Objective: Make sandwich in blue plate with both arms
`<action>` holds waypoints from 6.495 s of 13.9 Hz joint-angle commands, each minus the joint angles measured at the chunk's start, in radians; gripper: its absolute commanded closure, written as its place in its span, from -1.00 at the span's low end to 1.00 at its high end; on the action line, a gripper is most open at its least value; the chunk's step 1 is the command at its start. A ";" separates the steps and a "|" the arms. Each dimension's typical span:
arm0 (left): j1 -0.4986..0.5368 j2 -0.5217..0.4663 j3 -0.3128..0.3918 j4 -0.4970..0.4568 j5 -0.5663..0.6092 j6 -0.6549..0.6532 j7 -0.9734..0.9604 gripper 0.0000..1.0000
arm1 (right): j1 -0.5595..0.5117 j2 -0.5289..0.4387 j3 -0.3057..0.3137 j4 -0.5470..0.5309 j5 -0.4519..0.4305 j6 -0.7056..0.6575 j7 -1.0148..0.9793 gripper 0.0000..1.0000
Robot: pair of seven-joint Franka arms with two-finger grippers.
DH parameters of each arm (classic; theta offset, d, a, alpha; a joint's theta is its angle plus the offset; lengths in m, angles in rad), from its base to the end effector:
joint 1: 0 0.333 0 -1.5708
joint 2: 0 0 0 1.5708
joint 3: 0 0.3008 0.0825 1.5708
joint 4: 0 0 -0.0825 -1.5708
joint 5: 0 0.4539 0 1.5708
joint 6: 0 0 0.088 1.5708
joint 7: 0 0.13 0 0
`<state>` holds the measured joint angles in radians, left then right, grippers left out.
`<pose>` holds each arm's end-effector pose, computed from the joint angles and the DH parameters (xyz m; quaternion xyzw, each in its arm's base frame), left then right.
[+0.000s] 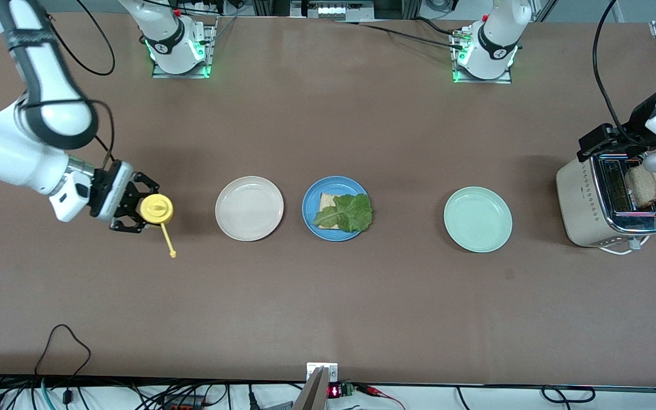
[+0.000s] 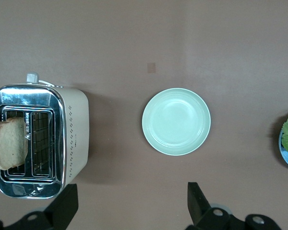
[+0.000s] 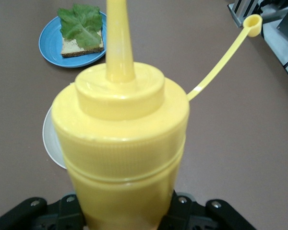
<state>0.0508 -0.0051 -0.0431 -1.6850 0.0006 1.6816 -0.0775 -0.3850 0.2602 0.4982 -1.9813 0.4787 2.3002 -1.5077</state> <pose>0.6294 0.0049 0.5369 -0.9991 -0.0426 -0.0009 0.0004 0.6583 0.0890 0.2865 -0.7744 -0.5832 -0.1833 0.1632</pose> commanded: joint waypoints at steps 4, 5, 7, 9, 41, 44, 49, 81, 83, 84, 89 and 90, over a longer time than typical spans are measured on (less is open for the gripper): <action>0.004 -0.013 -0.001 -0.010 0.006 -0.003 -0.001 -1.00 | 0.165 -0.081 -0.007 -0.017 -0.211 0.010 0.393 1.00; 0.004 -0.013 -0.001 -0.010 0.006 -0.003 -0.001 -1.00 | 0.205 -0.082 -0.007 -0.016 -0.247 0.010 0.458 1.00; 0.004 -0.012 0.000 -0.010 0.006 -0.005 -0.001 -1.00 | 0.283 -0.081 -0.007 -0.014 -0.319 0.010 0.585 1.00; 0.004 -0.012 0.000 -0.010 0.006 -0.005 -0.001 -1.00 | 0.362 -0.069 -0.007 -0.010 -0.443 0.010 0.758 1.00; 0.063 0.063 0.005 -0.004 -0.028 -0.005 -0.001 -1.00 | 0.257 -0.047 0.028 0.047 -0.541 -0.102 0.729 1.00; 0.150 0.137 0.003 0.045 -0.027 -0.008 0.021 -1.00 | 0.115 -0.082 0.043 0.030 -0.361 -0.134 0.446 1.00; 0.283 0.241 0.005 0.099 -0.025 0.000 0.192 -1.00 | -0.081 -0.078 0.043 0.001 -0.125 -0.197 -0.018 1.00; 0.423 0.338 -0.122 0.387 -0.060 -0.485 0.518 0.99 | -0.638 0.413 0.042 0.032 0.228 -0.343 -0.907 -1.00; 0.420 0.335 -0.185 0.332 -0.181 -0.491 0.464 0.99 | -0.653 0.412 0.040 0.032 0.221 -0.344 -0.910 -1.00; 0.411 0.336 -0.228 0.314 -0.235 -0.475 0.414 0.99 | -0.663 0.410 0.040 0.033 0.213 -0.344 -0.911 -1.00; 0.389 0.365 -0.577 0.144 -0.287 -0.132 0.171 0.99 | -0.690 0.377 -0.010 0.084 0.133 -0.439 -0.911 -1.00; 0.370 0.373 -0.628 0.084 -0.313 -0.006 0.088 0.99 | -0.690 0.360 -0.012 0.107 0.130 -0.452 -0.910 -1.00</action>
<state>0.4254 0.3633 -0.5845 -1.4941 -0.2663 1.5124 0.1009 -1.0643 0.6561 0.4911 -1.9066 0.6286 1.8926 -2.4182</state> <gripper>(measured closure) 0.863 0.000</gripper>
